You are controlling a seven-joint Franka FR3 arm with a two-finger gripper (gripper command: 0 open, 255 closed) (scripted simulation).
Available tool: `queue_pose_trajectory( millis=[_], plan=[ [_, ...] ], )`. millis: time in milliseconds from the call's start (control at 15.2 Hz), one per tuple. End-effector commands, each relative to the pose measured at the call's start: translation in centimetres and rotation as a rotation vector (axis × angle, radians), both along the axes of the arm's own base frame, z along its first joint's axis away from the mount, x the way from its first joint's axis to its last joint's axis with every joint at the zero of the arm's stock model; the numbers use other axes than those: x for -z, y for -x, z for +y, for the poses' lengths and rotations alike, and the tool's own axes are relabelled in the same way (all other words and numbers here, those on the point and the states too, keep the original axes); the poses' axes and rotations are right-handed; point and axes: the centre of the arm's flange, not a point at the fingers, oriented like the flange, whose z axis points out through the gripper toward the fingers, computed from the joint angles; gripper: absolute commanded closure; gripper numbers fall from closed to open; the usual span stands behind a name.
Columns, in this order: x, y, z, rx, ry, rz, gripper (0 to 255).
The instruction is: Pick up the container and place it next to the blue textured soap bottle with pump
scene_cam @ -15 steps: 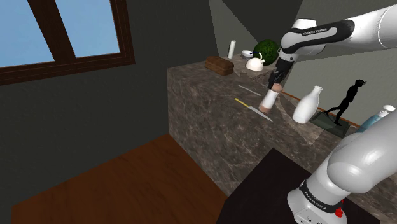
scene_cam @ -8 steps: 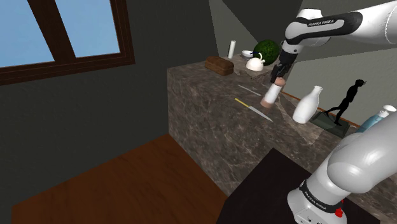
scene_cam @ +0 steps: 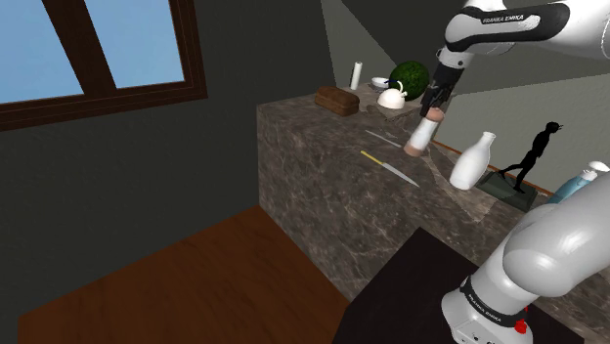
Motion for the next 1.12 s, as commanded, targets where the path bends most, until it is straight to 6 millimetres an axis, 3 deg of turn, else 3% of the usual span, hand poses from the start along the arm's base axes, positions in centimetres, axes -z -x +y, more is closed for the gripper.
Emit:
queue_pose_trajectory(
  millis=[0, 1056],
  plan=[
    [-1.1, 0.0, 0.1, 0.000, 0.000, 0.000, 255],
    [-9.5, 0.0, 0.1, 0.000, 0.000, 0.000, 255]
  ],
)
